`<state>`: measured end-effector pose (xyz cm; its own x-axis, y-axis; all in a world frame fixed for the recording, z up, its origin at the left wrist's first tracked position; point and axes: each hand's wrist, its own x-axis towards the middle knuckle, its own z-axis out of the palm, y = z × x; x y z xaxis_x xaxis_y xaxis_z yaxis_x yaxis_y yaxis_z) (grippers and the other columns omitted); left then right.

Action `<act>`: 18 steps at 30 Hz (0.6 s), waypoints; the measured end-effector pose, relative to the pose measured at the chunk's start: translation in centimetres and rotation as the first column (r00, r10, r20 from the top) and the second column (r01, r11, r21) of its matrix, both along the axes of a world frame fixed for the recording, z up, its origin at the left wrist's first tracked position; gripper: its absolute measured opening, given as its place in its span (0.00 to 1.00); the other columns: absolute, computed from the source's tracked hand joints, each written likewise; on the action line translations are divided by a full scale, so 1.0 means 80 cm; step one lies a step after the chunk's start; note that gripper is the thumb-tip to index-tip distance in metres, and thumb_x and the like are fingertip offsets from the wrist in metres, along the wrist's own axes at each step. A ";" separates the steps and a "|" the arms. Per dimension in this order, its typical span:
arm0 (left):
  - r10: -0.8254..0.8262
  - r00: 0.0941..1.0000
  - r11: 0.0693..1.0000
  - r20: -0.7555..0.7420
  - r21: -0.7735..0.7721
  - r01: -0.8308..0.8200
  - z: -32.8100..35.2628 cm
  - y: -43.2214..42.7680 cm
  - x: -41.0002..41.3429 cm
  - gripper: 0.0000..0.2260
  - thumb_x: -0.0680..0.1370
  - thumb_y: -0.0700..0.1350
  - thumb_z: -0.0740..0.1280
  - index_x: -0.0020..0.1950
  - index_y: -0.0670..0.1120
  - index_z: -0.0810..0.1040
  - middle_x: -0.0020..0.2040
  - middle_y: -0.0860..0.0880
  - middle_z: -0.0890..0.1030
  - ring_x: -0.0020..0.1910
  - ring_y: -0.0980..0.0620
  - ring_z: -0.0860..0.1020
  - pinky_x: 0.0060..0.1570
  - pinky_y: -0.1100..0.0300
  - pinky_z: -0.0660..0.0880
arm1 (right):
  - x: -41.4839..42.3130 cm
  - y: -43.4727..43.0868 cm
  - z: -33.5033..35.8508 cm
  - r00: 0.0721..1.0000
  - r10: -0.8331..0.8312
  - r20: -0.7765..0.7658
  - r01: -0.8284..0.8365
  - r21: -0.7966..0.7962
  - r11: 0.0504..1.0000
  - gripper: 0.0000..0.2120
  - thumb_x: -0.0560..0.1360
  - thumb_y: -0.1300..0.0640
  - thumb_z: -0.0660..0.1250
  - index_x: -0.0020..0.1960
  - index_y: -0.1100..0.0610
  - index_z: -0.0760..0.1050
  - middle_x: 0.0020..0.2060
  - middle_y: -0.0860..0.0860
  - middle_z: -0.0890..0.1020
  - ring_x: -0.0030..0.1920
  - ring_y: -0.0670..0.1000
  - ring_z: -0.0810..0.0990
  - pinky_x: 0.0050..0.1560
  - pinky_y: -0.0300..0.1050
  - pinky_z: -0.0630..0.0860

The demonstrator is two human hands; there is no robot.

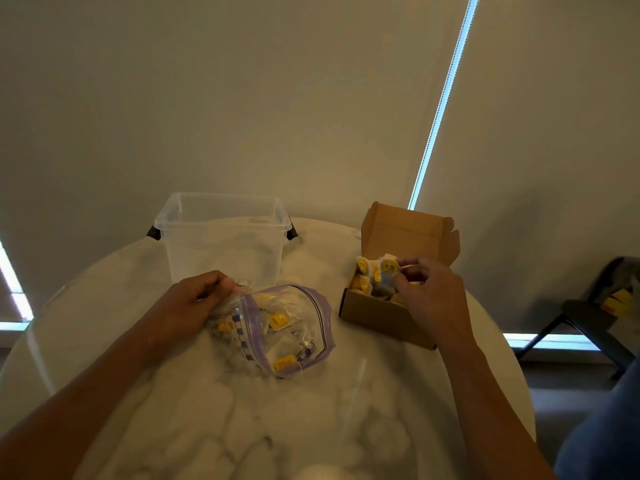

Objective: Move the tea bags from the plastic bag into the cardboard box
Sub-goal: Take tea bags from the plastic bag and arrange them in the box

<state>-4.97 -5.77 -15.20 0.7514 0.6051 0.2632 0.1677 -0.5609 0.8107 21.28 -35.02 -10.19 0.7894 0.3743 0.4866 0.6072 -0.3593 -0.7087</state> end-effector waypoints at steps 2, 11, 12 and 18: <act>-0.005 1.000 1.000 0.003 -0.004 0.005 0.001 -0.001 0.000 0.13 0.89 0.54 0.63 0.54 0.52 0.85 0.50 0.60 0.88 0.46 0.66 0.83 0.50 0.61 0.76 | 0.001 0.002 0.000 1.000 -0.015 -0.004 0.015 -0.059 0.998 0.10 0.78 0.51 0.76 0.57 0.43 0.83 0.49 0.43 0.87 0.46 0.43 0.85 0.40 0.40 0.80; -0.011 1.000 1.000 0.003 0.000 0.011 0.001 -0.002 0.000 0.14 0.88 0.55 0.62 0.55 0.52 0.86 0.51 0.58 0.89 0.48 0.63 0.84 0.53 0.59 0.78 | 0.000 0.007 -0.007 0.999 -0.036 0.026 0.041 -0.224 0.974 0.13 0.76 0.49 0.76 0.58 0.41 0.79 0.45 0.41 0.86 0.52 0.49 0.83 0.58 0.59 0.80; -0.011 1.000 1.000 0.005 -0.004 0.011 0.000 -0.001 0.000 0.14 0.88 0.56 0.62 0.56 0.52 0.86 0.51 0.58 0.89 0.47 0.63 0.84 0.53 0.58 0.78 | 0.001 0.007 -0.007 0.998 -0.043 0.037 0.050 -0.229 0.972 0.12 0.76 0.48 0.76 0.58 0.41 0.79 0.46 0.41 0.85 0.55 0.51 0.82 0.59 0.61 0.79; -0.007 1.000 1.000 0.004 0.000 0.007 0.002 -0.002 0.002 0.13 0.89 0.53 0.63 0.53 0.52 0.85 0.46 0.61 0.88 0.42 0.67 0.82 0.47 0.67 0.77 | -0.017 0.016 0.003 0.975 -0.008 0.224 0.024 -0.070 0.997 0.12 0.78 0.51 0.76 0.60 0.45 0.82 0.49 0.41 0.84 0.55 0.46 0.76 0.56 0.54 0.79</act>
<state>-4.83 -5.96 -15.05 0.7544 0.6001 0.2659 0.1607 -0.5617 0.8116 19.96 -33.74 -9.95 0.6700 0.4026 0.6236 0.7409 -0.4155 -0.5277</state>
